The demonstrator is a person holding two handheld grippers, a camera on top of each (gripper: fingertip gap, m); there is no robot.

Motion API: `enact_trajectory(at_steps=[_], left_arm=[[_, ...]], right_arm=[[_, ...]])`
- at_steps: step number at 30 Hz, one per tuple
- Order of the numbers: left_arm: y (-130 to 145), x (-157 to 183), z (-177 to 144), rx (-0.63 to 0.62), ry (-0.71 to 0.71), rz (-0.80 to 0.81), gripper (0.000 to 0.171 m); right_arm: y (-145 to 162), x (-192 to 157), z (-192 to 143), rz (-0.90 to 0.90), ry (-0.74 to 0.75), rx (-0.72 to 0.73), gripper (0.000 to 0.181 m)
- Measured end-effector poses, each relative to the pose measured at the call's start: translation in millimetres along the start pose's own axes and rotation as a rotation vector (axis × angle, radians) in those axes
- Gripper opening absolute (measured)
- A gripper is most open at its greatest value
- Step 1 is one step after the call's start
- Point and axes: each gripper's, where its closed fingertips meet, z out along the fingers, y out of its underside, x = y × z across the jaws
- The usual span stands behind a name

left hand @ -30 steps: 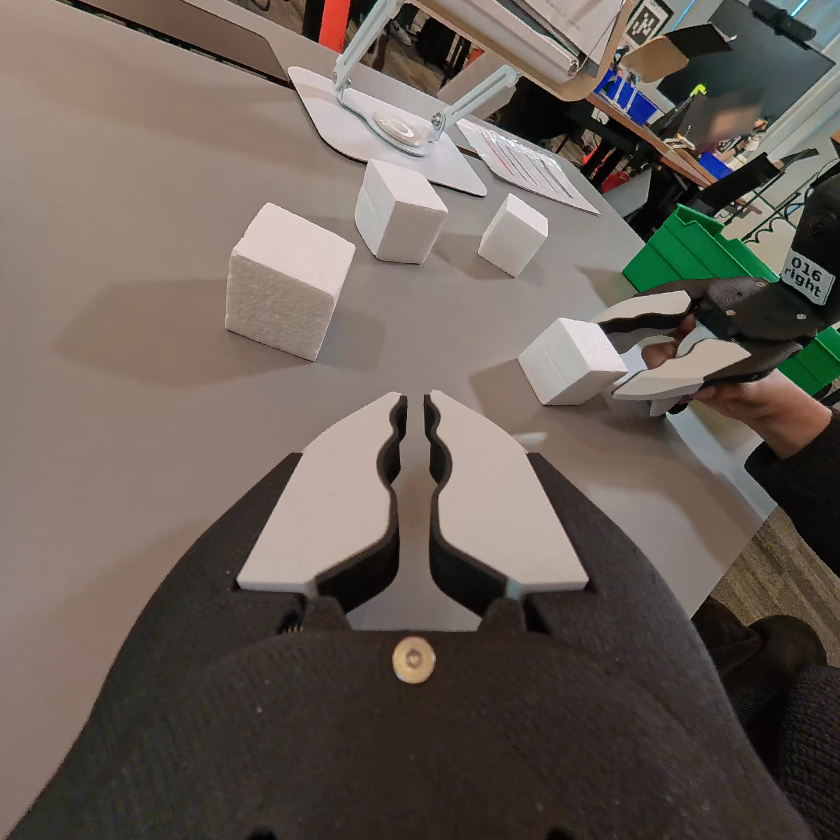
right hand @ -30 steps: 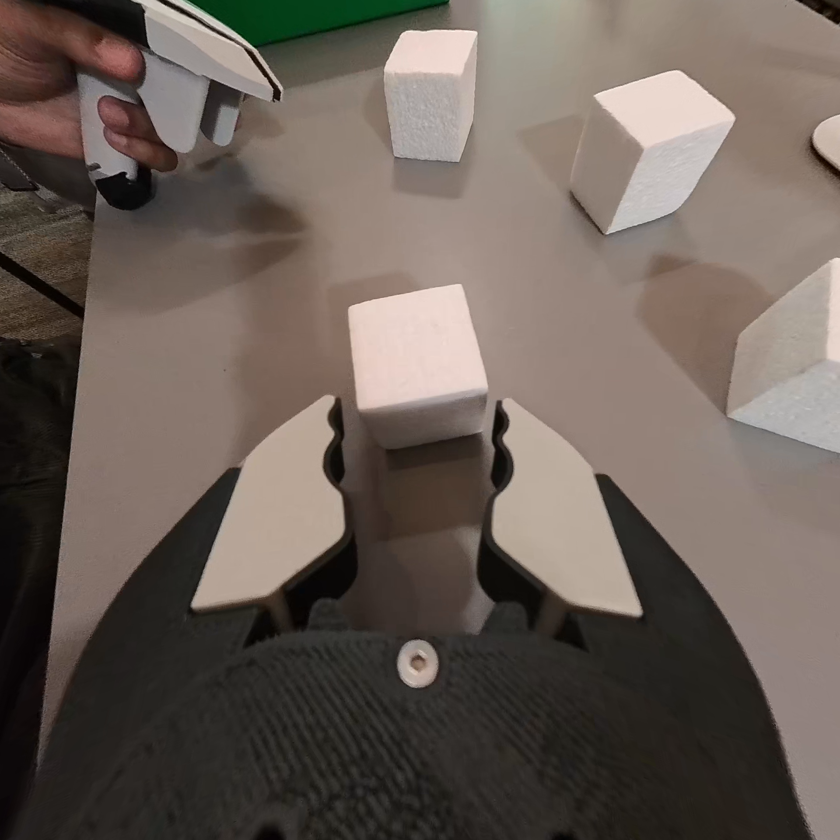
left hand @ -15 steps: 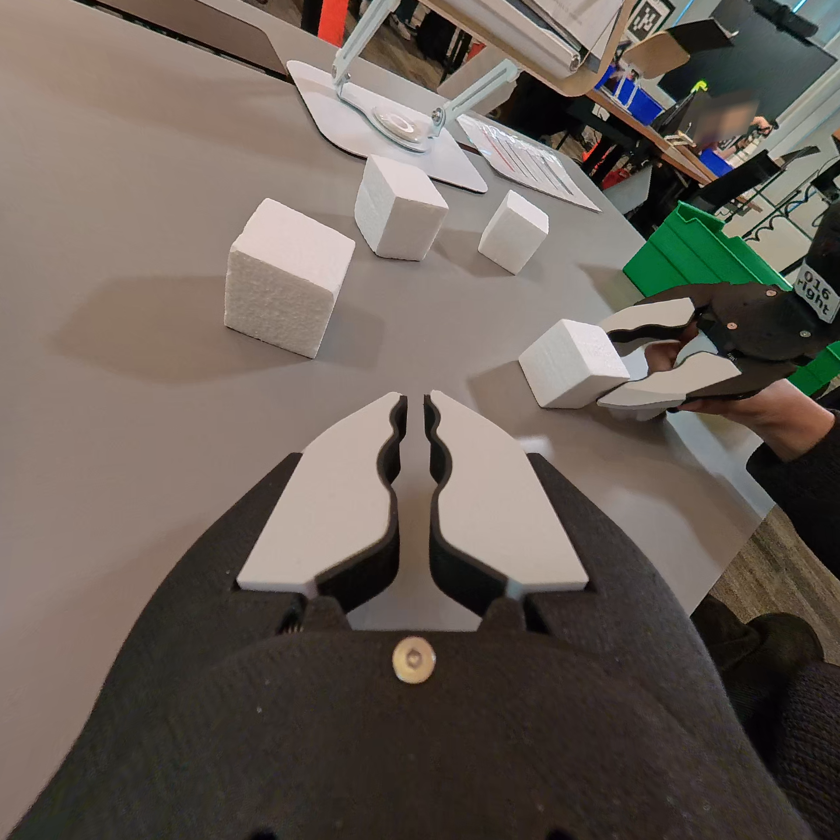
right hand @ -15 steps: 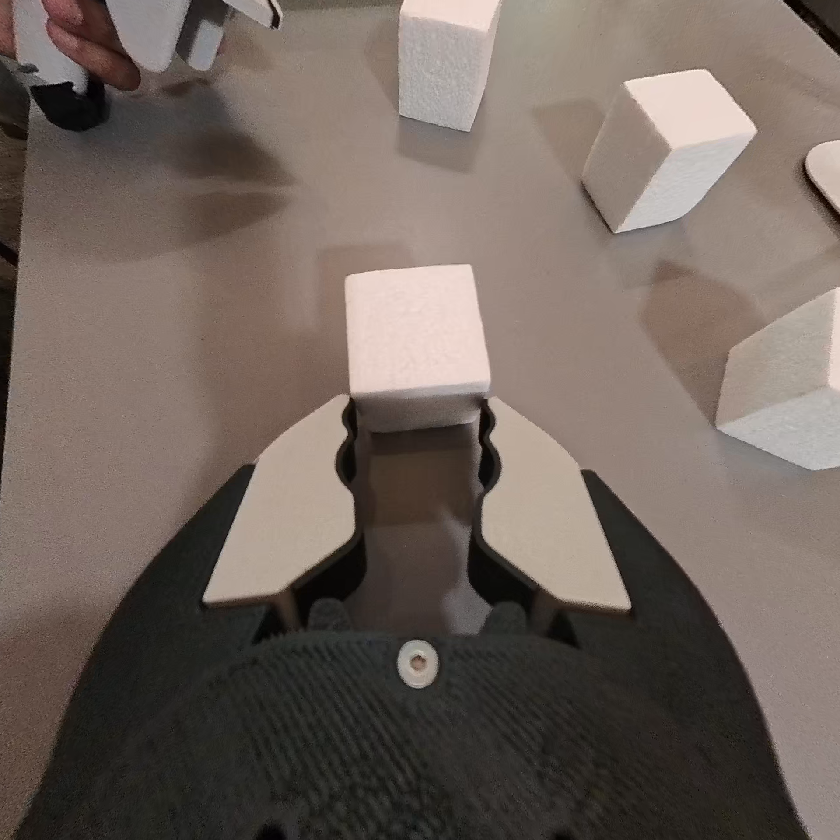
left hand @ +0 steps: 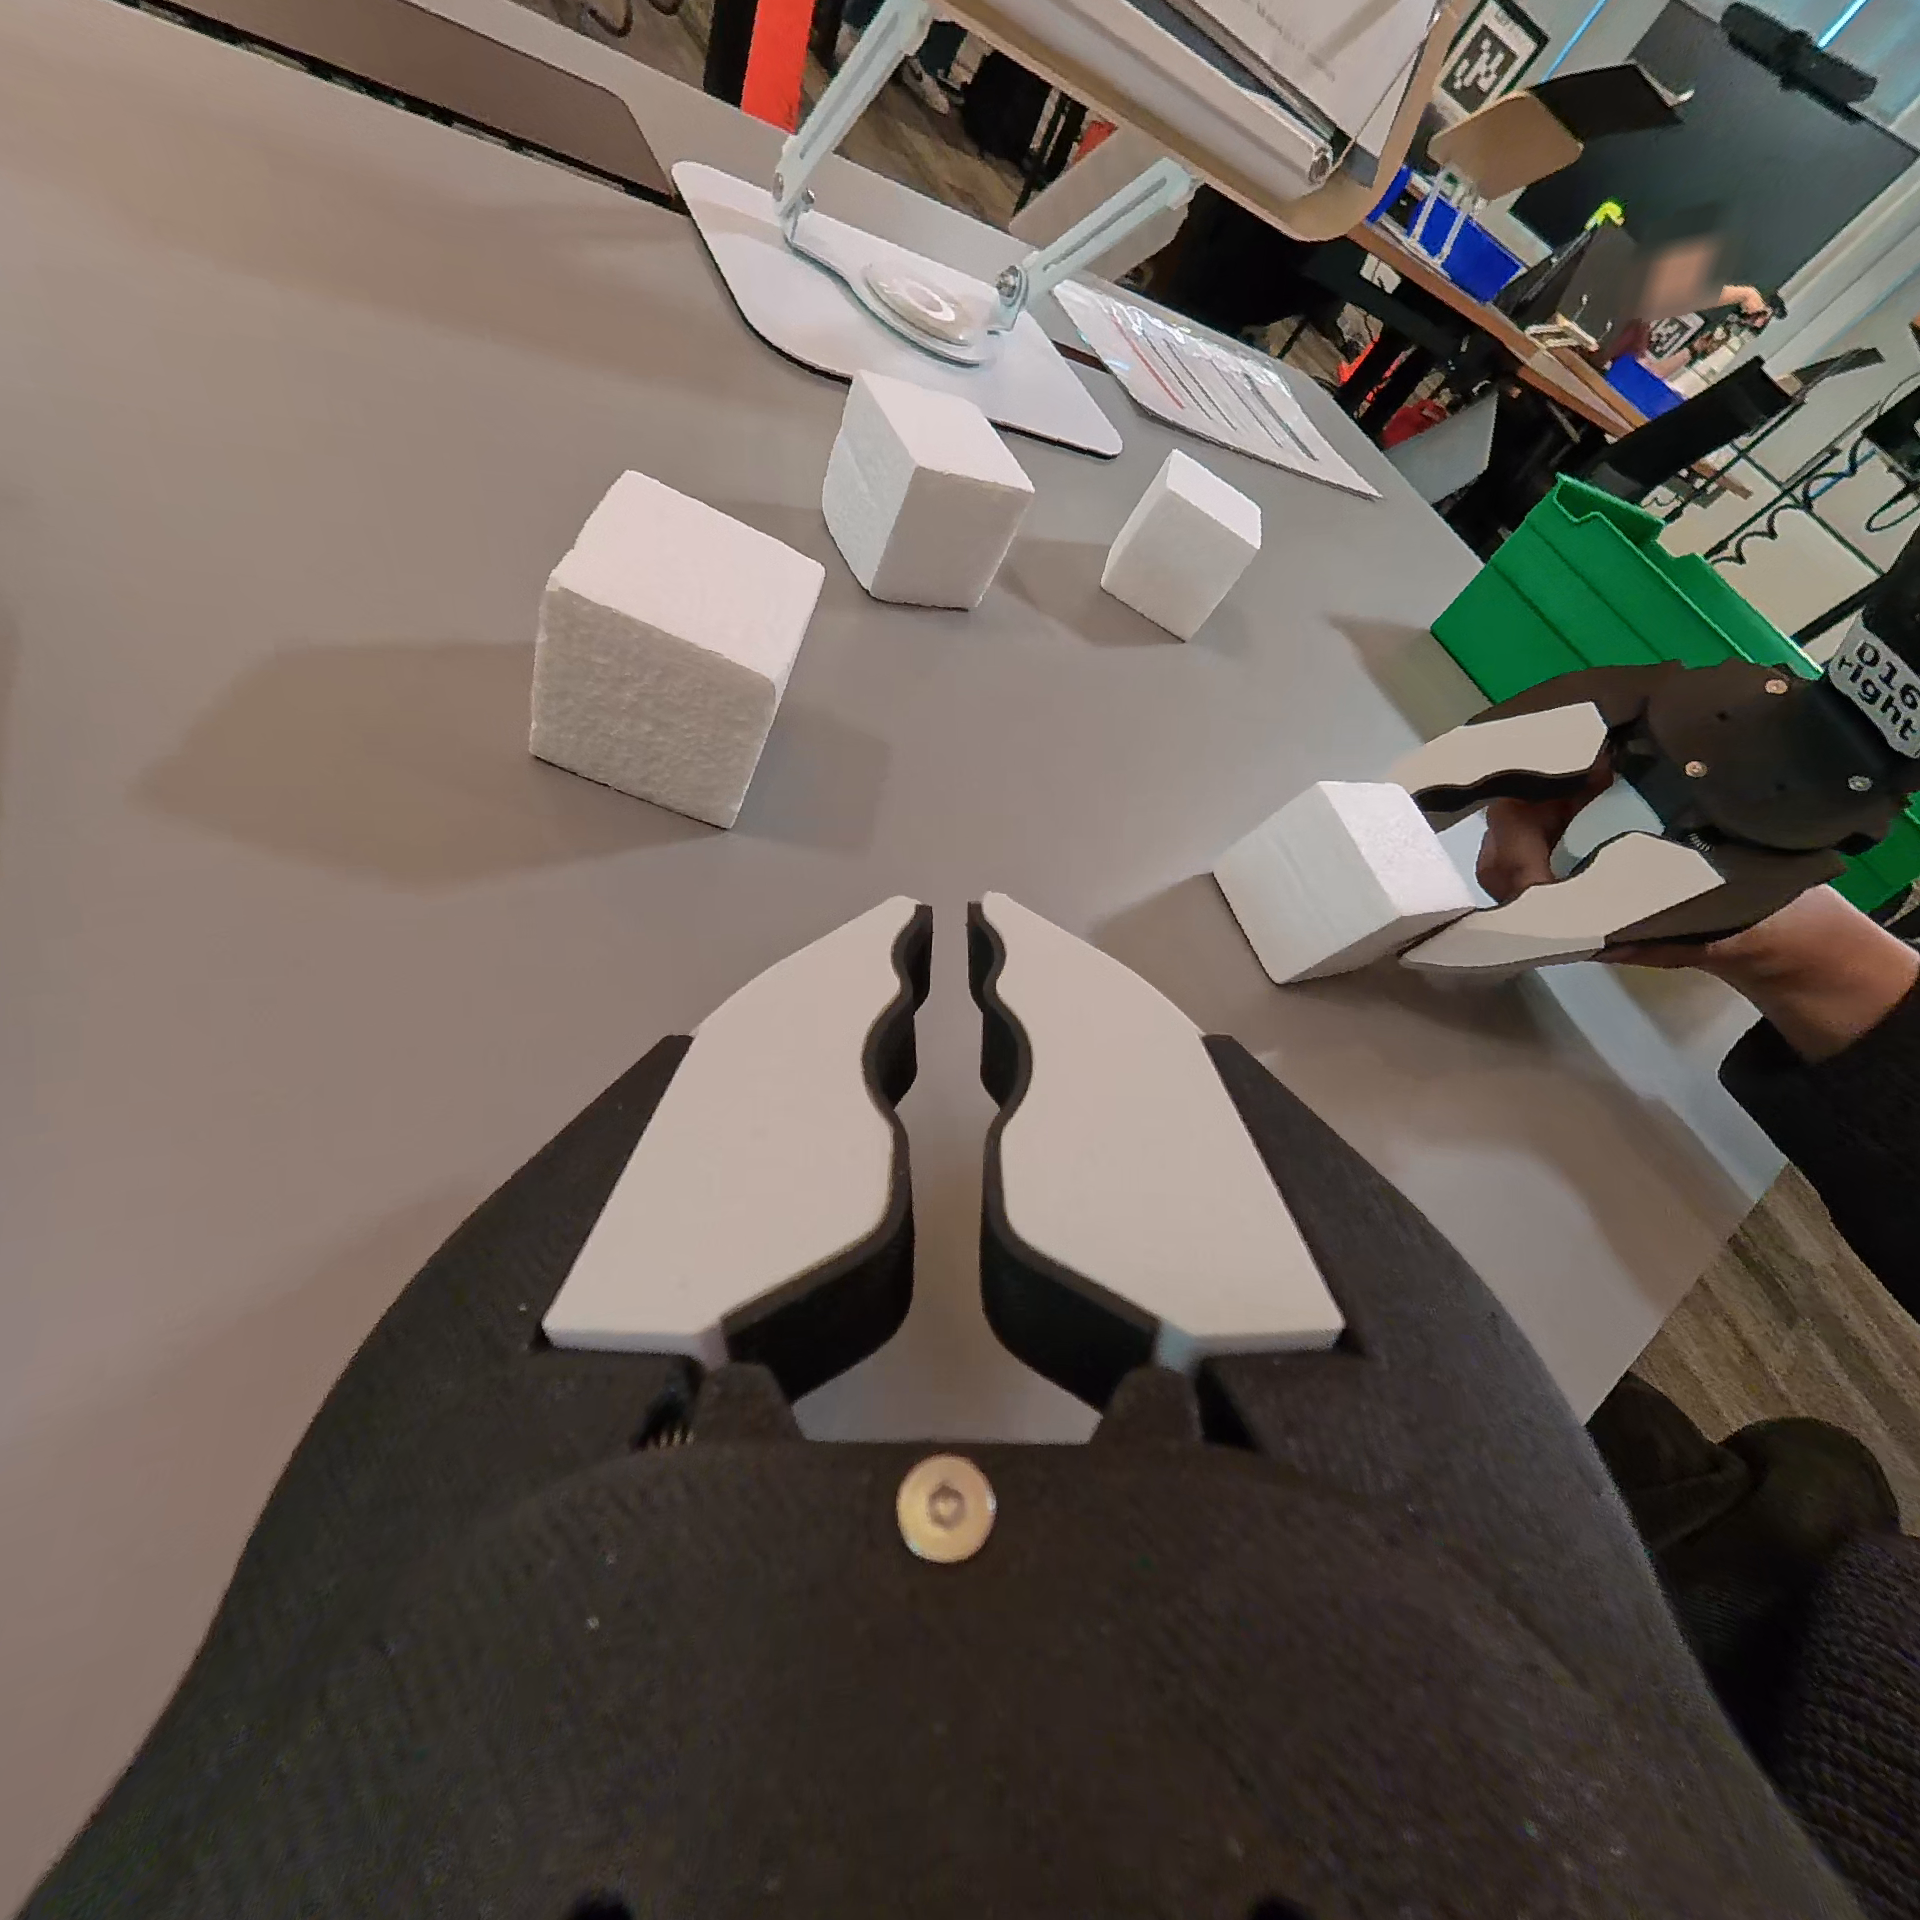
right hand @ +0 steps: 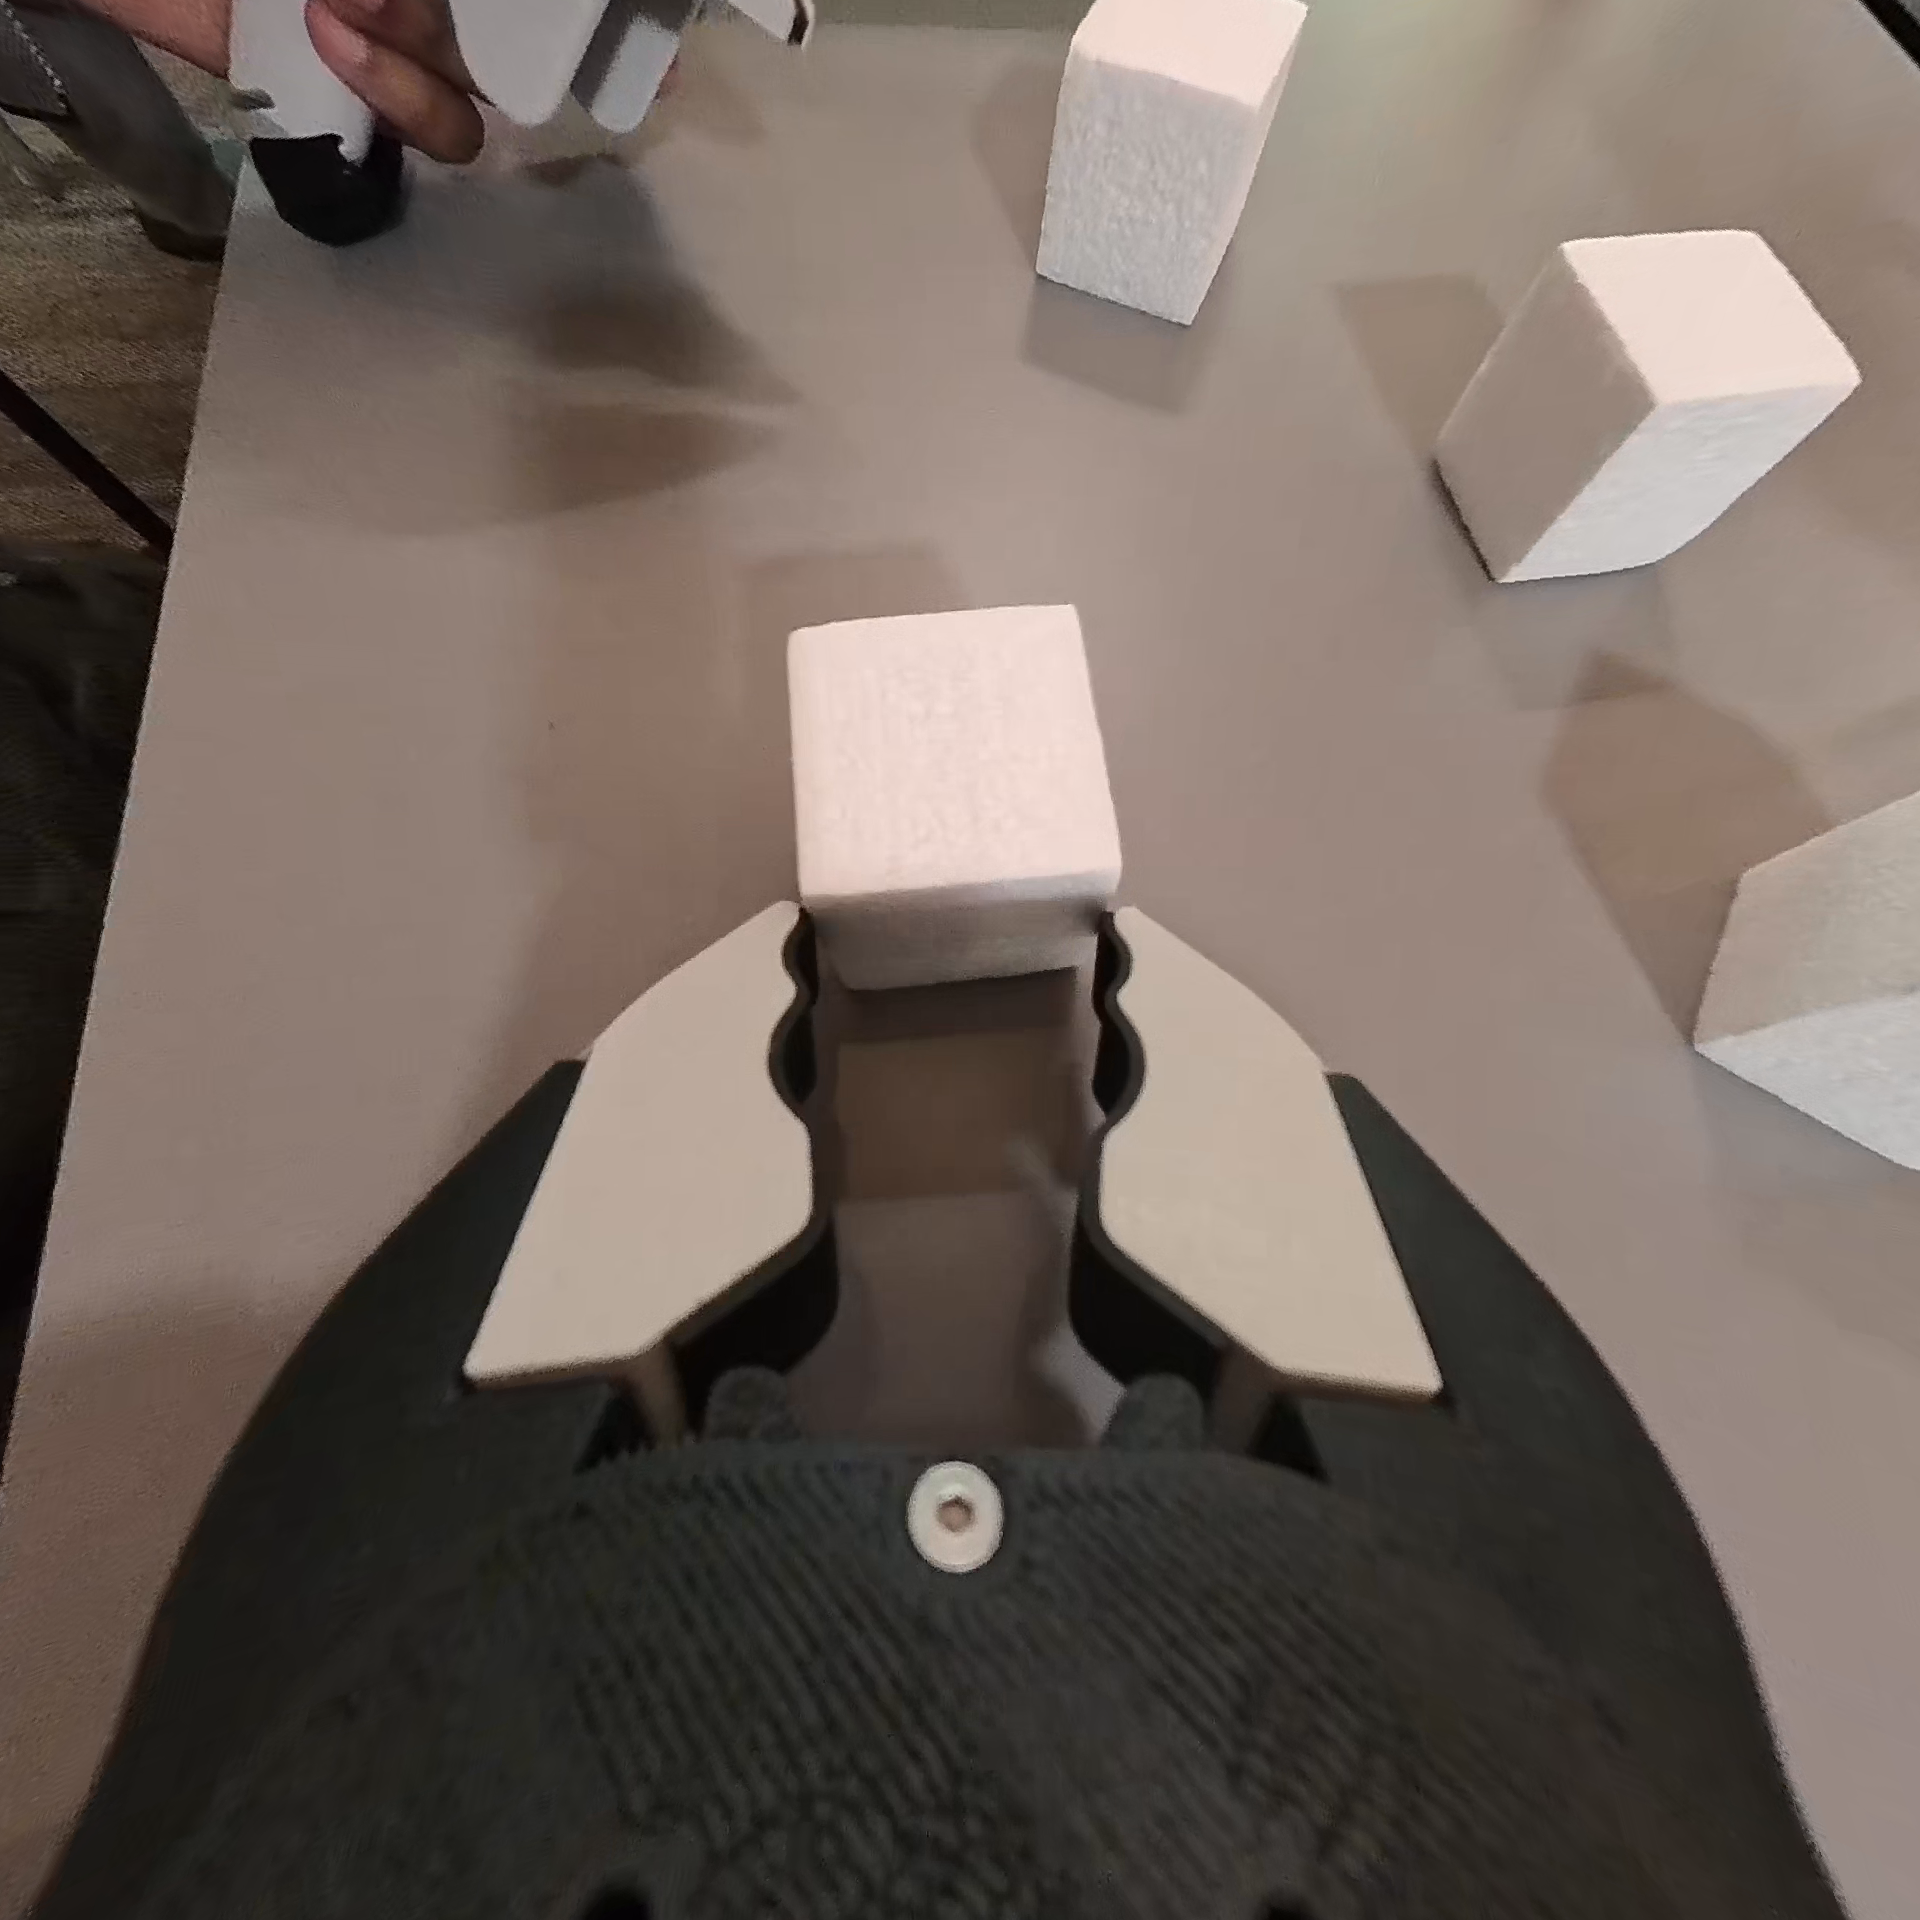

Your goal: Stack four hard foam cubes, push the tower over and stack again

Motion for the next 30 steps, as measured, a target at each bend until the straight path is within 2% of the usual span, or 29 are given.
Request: enact_trajectory(at_steps=[11, 16, 30], left_arm=[[3.6, 1.4, 1.6, -0.02, 0.012, -0.012, 0.007], [4.4, 1.3, 1.7, -0.024, 0.011, -0.011, 0.008], [5.3, 1.2, 2.3, -0.03, 0.013, -0.015, 0.008]], right_arm=[[0.2, -3.2, 1.6, 0.033, -0.019, -0.009, 0.053], [0.2, -2.8, 2.0, 0.037, -0.009, -0.011, 0.059], [4.0, 0.3, 2.6, 0.021, 0.021, -0.035, 0.057]])
